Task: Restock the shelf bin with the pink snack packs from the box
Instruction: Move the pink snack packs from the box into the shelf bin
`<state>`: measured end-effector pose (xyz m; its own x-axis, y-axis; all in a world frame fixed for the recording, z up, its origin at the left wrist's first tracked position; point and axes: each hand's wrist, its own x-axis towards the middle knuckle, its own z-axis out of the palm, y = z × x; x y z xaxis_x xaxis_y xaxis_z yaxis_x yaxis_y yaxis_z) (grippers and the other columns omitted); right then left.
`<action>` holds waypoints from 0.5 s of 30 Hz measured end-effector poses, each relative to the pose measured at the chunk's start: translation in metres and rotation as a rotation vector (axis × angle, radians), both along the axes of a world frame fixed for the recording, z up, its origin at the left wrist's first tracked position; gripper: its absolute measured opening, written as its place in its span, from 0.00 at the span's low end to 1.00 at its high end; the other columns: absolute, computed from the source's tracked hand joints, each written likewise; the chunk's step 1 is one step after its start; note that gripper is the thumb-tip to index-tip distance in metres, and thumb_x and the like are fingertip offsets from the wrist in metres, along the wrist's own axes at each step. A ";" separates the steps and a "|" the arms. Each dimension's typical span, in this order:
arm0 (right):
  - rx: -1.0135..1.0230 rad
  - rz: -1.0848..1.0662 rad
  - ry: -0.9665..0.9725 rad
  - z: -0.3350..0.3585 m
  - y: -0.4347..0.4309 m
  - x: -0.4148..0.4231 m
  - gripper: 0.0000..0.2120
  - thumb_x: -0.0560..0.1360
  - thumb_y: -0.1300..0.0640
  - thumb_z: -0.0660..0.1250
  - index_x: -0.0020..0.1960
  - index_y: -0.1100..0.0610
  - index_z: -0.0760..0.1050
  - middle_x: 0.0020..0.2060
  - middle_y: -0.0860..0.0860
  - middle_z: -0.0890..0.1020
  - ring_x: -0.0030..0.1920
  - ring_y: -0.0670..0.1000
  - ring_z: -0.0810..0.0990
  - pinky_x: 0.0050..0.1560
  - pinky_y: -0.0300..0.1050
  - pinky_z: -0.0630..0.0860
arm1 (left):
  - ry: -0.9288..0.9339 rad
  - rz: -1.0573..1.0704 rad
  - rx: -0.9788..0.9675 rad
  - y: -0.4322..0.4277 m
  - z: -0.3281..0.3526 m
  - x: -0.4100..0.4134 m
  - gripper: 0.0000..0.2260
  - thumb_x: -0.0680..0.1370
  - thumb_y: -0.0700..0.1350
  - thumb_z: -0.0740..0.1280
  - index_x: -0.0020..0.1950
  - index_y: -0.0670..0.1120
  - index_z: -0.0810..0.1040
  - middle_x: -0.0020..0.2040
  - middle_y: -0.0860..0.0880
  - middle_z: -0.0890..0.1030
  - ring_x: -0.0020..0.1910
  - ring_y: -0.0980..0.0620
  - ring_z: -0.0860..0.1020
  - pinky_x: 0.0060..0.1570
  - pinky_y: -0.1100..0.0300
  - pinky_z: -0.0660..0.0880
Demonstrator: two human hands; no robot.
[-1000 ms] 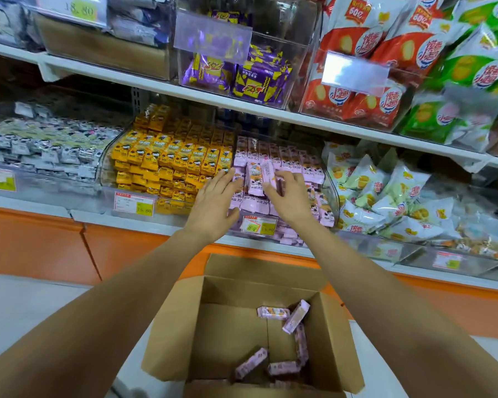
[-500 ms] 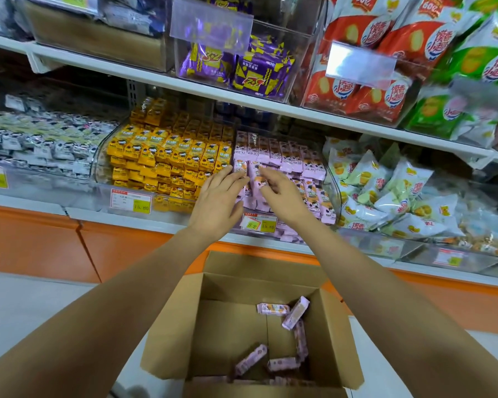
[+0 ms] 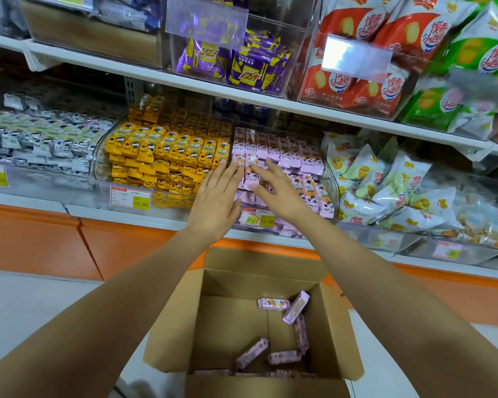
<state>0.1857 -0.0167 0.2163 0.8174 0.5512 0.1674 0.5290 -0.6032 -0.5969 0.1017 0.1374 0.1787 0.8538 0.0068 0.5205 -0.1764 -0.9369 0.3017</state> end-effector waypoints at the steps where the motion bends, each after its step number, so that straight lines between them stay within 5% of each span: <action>1: 0.036 0.005 -0.071 0.000 -0.003 -0.007 0.22 0.80 0.52 0.62 0.74 0.50 0.66 0.76 0.53 0.59 0.75 0.49 0.57 0.72 0.45 0.57 | -0.057 0.020 0.004 -0.003 -0.002 -0.006 0.25 0.79 0.43 0.59 0.77 0.43 0.61 0.77 0.45 0.60 0.77 0.45 0.55 0.74 0.49 0.52; 6: 0.284 0.077 -0.336 -0.027 -0.030 -0.057 0.10 0.77 0.63 0.62 0.57 0.60 0.77 0.50 0.50 0.78 0.50 0.42 0.75 0.53 0.35 0.71 | -0.197 0.175 -0.018 -0.025 -0.045 -0.044 0.17 0.73 0.43 0.61 0.60 0.41 0.74 0.58 0.41 0.72 0.58 0.43 0.67 0.58 0.50 0.63; 11: 0.049 0.083 0.038 -0.126 -0.067 -0.082 0.08 0.76 0.57 0.65 0.54 0.53 0.79 0.46 0.49 0.79 0.46 0.45 0.78 0.50 0.40 0.74 | 0.147 0.131 0.035 -0.035 -0.133 -0.075 0.14 0.71 0.45 0.60 0.54 0.45 0.76 0.54 0.42 0.74 0.52 0.40 0.72 0.51 0.49 0.64; 15: -0.220 0.089 0.504 -0.214 -0.099 -0.095 0.11 0.75 0.58 0.70 0.57 0.57 0.78 0.47 0.47 0.79 0.50 0.48 0.78 0.52 0.37 0.72 | 0.491 0.107 0.023 -0.039 -0.209 -0.094 0.17 0.70 0.42 0.71 0.59 0.43 0.78 0.68 0.38 0.73 0.67 0.34 0.69 0.64 0.39 0.67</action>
